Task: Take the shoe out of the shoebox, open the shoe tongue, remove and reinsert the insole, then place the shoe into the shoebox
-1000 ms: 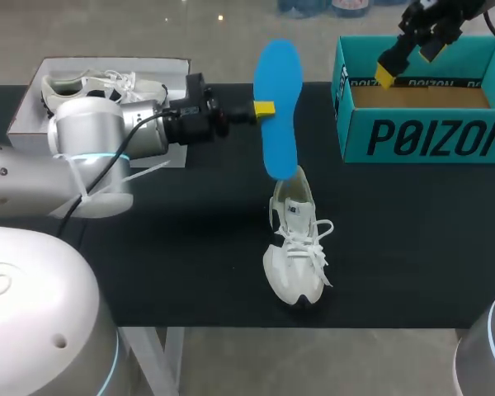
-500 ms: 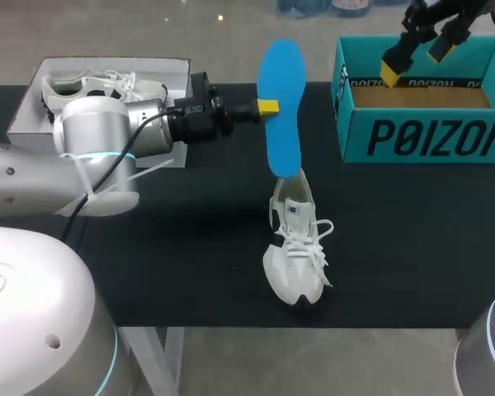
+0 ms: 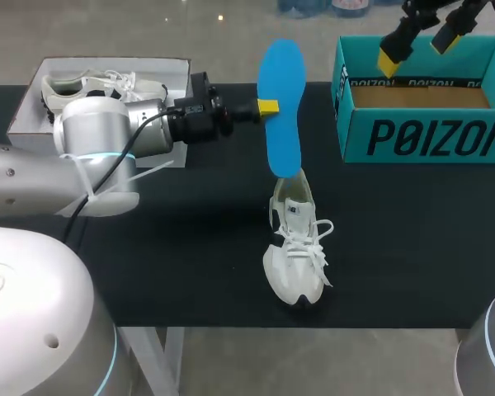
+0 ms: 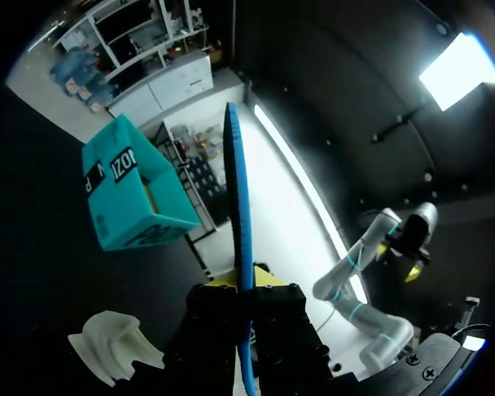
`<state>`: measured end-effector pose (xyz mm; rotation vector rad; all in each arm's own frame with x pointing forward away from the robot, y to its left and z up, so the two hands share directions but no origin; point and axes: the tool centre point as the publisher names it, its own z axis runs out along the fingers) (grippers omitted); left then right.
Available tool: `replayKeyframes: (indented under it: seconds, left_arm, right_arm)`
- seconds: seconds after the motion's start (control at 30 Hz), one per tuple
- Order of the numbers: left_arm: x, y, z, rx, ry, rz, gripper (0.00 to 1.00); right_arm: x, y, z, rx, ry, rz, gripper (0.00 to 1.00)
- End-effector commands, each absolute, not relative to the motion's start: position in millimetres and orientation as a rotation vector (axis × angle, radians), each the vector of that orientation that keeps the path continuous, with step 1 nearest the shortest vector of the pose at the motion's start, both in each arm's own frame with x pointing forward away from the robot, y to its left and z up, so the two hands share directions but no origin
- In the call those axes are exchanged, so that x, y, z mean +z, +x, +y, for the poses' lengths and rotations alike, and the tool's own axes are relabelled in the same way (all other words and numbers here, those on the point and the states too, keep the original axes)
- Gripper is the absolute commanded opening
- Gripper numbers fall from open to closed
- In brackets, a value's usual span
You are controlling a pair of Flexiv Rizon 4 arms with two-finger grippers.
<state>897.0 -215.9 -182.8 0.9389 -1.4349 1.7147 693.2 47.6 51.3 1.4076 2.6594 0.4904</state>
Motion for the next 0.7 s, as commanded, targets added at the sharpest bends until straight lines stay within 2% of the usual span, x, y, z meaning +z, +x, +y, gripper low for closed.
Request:
replayKeyframes:
  seconds: [0.03,0.7]
  left_arm:
    - [-182,897,-216,1.711,0.940,-1.438,0.00]
    - [-182,897,-216,1.711,0.940,-1.438,0.00]
  right_arm:
    - [54,696,56,0.451,1.421,2.651,1.00]
    - [58,697,78,0.462,1.322,2.671,1.00]
